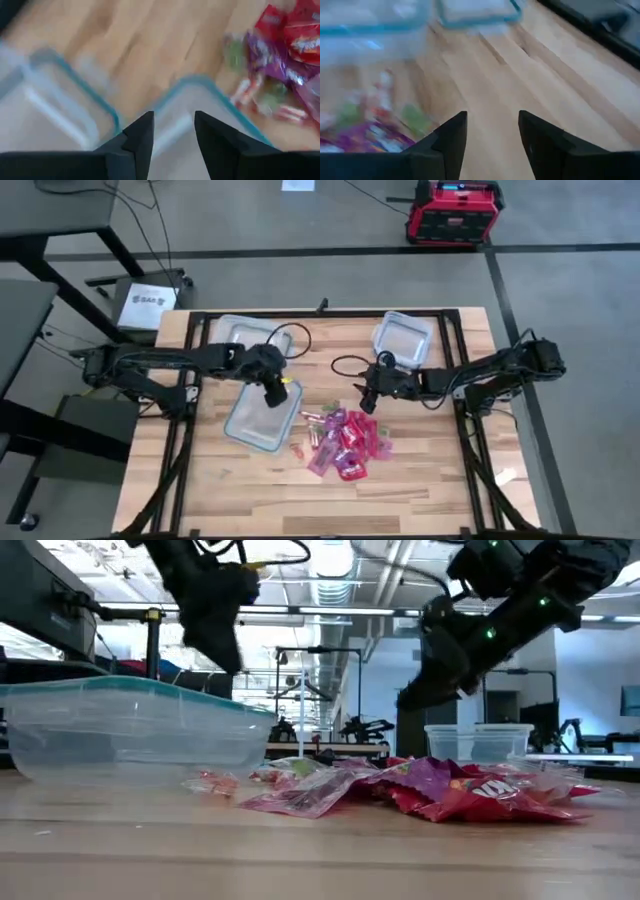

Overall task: Sort candy
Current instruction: Open the bottom left transparent bin

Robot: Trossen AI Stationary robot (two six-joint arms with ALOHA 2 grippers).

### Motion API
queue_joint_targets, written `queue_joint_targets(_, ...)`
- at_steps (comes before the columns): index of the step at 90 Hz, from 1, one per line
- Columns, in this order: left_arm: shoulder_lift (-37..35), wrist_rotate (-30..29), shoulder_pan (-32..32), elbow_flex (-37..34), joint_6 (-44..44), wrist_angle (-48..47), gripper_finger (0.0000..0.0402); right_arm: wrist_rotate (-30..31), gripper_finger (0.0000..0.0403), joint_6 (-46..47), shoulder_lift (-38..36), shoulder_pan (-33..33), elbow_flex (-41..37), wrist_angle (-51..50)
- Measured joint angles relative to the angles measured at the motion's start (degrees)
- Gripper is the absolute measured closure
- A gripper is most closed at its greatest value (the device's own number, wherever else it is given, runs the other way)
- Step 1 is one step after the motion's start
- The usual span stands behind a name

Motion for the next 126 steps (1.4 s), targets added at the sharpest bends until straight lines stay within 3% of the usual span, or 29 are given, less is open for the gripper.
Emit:
queue_joint_targets(12,0.0,3.05,-5.53,-1.09,-11.44,-4.66,0.0272,-6.49,0.0237,-3.6,2.19,-2.74,1.19,10.42)
queue_joint_targets(32,0.05,0.9,-13.94,-7.97,-21.91,-3.87,0.0272,-18.67,0.0237,-3.73,14.44,-7.65,12.66,9.02)
queue_joint_targets(52,0.33,0.4,-15.89,-13.47,-13.1,6.05,0.0274,-20.21,0.0237,-9.66,24.81,-9.08,26.3,1.51)
queue_joint_targets(69,0.49,0.56,-13.11,-14.09,-3.93,13.62,0.0278,-23.66,0.0237,-13.2,31.05,-8.97,33.57,-9.21)
queue_joint_targets(98,0.59,-5.26,-5.19,-14.16,-2.18,13.25,0.0278,-23.77,0.0237,-13.18,26.4,-10.81,35.17,-30.26)
queue_joint_targets(126,0.59,-5.59,0.45,-13.55,1.88,18.96,0.0279,-14.44,0.0237,-12.06,18.19,-15.05,33.71,-47.69)
